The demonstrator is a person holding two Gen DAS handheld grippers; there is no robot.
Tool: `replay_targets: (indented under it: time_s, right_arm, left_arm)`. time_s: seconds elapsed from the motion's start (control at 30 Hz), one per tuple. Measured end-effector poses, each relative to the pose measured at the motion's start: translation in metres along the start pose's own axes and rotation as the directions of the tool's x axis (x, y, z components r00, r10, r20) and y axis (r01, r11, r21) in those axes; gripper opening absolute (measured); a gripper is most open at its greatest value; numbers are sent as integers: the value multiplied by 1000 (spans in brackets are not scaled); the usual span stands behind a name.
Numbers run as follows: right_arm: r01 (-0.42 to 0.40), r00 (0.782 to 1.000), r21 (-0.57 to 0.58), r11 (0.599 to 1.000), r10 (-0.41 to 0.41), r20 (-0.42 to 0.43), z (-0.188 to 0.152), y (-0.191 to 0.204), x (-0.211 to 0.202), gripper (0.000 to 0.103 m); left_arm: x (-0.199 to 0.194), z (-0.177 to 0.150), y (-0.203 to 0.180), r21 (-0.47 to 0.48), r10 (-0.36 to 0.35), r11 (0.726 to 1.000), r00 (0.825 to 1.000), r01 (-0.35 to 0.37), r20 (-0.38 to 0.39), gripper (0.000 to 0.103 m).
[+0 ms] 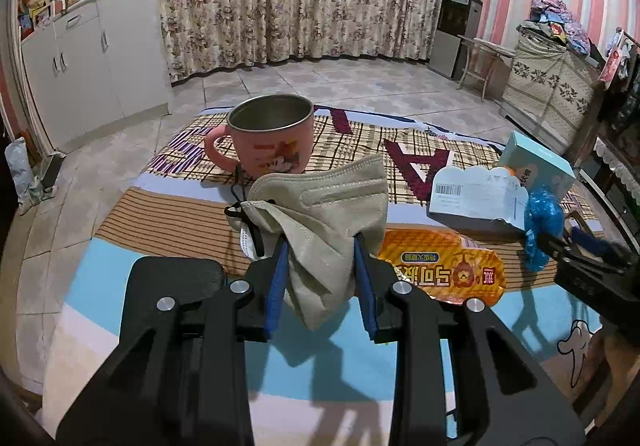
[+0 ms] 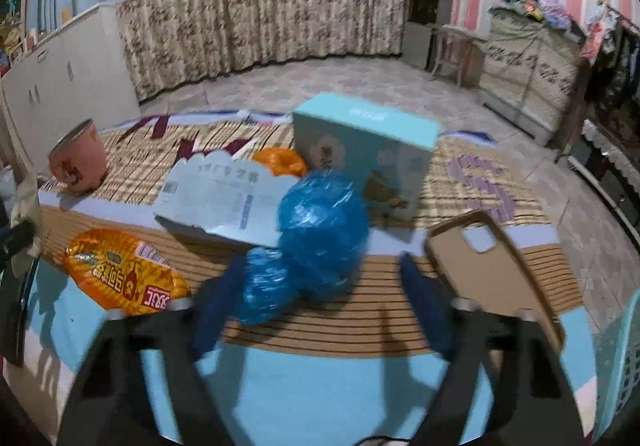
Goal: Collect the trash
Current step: 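Grasp the blue plastic bag with the right tool, then carry the face mask and blue bag over the blue basket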
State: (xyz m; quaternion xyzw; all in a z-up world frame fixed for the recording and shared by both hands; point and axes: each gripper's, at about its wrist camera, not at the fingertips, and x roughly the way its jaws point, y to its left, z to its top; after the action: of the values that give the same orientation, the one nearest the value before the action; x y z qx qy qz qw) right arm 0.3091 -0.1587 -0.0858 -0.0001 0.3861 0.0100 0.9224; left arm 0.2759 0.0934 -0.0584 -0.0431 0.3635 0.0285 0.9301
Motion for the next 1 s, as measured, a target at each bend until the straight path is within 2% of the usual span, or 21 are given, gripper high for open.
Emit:
replay_targets:
  time_s: [0.07,0.1,0.17,0.27,0.43,0.63,0.8,1.0]
  right_arm:
    - [-23,1000,-2,1000,23,-4,-2,-2,1,36]
    - [-28,1000,-4,1000,28,4,-2,-3,-1,32]
    - [-31,999,-1,1000,31,22,-2,-5,-4,17]
    - [-44,997,26,999,42,62,-3,-17,-21,11]
    - [-25,993,82,996,16,116,-8,-50,-54,10]
    - [69,984,153,986,-93,155,-29,-105,-104,10]
    - [163,963,210,964,-202,178,-48,-152,-145,10]
    - [206,950,266,942,-257,175,-62,-195,-177,10]
  left_arm:
    - [1,0,-1,-3,-10,1000,1000,10,-2,30]
    - [1,0,-2,-2,-12,1000,1000,12,-3,30]
    - [0,0,-5,3,-17,1000,1000,17,-2,30]
    - [-3,0,-6,-1,-37,999,999,37,2,30]
    - [-10,1,-26,19,-79,997,997,79,12,30]
    - [-16,-1,-58,59,-125,991,992,124,14,30]
    - [-23,-7,-90,110,-158,982,987,156,12,30]
    - [-32,-17,-132,187,-212,960,977,209,-5,30]
